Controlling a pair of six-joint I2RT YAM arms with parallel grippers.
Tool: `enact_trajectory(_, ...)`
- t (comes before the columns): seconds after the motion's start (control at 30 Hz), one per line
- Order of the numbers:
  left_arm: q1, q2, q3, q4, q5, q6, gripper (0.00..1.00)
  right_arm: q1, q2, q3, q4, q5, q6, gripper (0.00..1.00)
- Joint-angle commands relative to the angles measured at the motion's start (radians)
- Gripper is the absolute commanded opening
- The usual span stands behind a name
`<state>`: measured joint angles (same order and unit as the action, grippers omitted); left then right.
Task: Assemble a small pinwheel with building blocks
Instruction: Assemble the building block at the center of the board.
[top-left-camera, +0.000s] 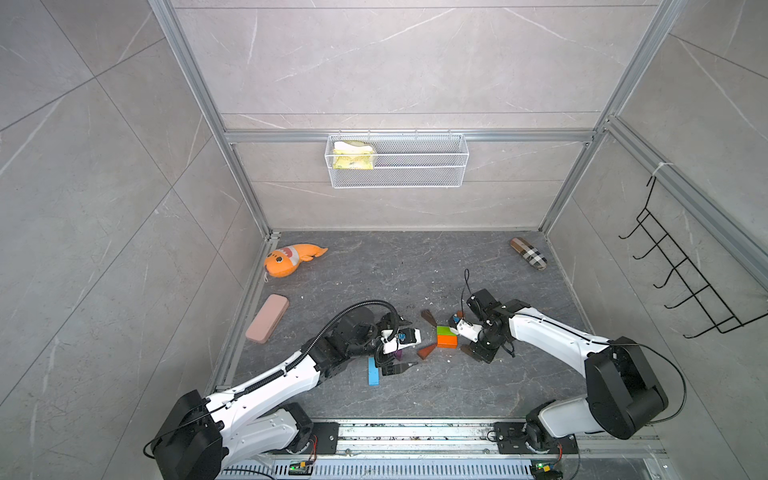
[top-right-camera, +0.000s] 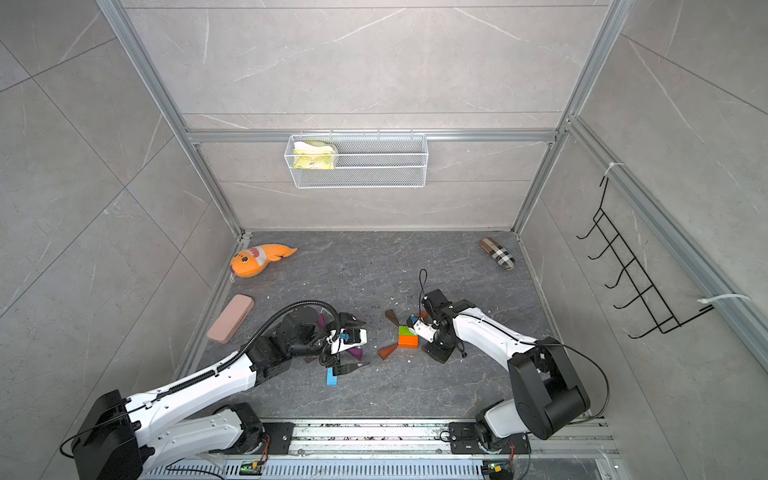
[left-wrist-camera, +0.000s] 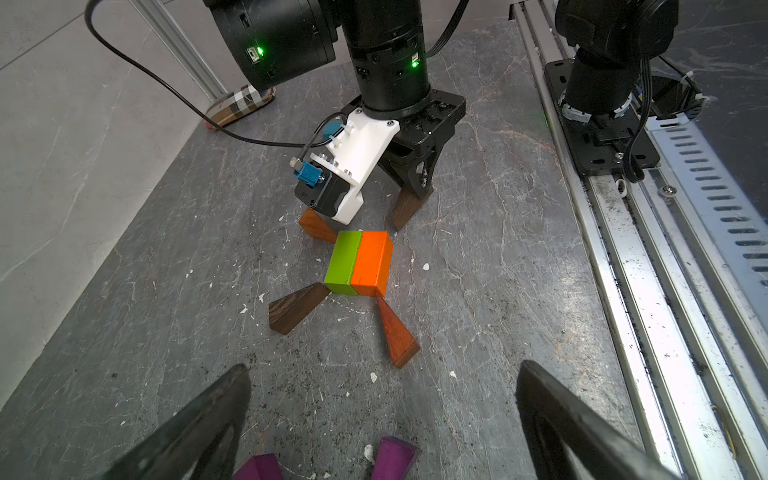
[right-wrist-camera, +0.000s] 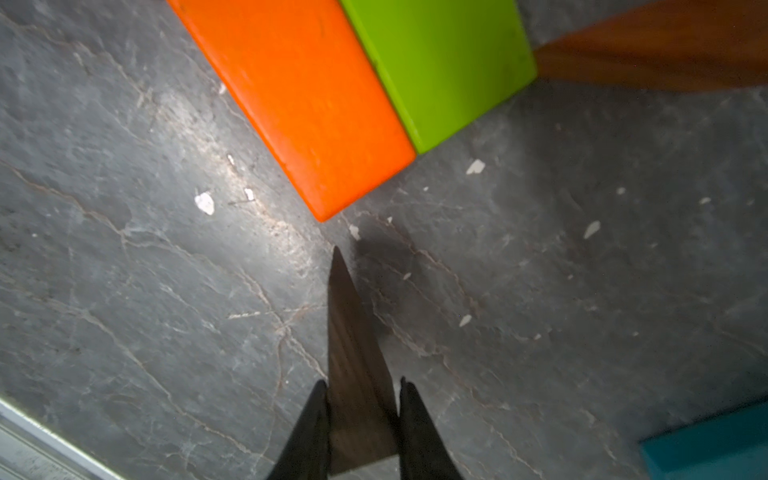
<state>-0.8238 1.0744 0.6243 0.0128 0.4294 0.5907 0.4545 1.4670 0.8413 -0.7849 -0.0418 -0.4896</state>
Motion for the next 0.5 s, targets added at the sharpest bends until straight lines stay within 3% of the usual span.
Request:
enact_trajectory(0.0,0.004,0.004,0.045,-0.012,0.033,0.006,1.00,0.010,0.014,-0.013,0.009,0.015,0.016,0.14)
enact_trajectory(0.47,0.005,0.015,0.058,-0.038,0.047,0.014,1.00,0.023,0.032,-0.013,0.032,0.025,0.019,0.18)
